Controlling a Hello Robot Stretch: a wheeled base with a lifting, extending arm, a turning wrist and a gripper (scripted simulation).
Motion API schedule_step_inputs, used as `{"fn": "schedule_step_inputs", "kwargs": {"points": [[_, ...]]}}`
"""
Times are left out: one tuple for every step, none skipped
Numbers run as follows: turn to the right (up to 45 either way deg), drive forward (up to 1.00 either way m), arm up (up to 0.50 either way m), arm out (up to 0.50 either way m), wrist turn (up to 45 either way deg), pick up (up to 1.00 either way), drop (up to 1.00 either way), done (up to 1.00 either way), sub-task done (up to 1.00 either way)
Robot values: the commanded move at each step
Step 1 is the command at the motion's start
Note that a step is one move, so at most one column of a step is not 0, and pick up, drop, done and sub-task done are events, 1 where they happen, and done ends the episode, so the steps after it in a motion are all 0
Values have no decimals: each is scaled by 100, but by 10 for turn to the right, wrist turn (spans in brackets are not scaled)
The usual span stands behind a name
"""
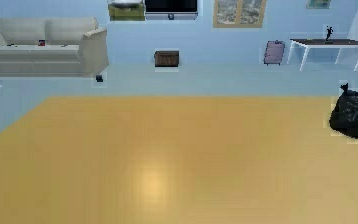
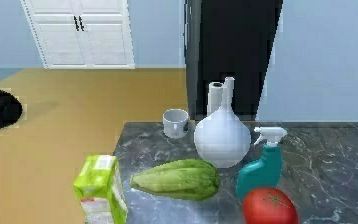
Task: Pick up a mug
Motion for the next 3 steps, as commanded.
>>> {"fn": "schedule_step_inputs", "kwargs": {"points": [[0,0,50,0,0,0,0,0,0],[0,0,38,0,0,0,0,0,0],[0,0,0,32,0,0,0,0,0]]}}
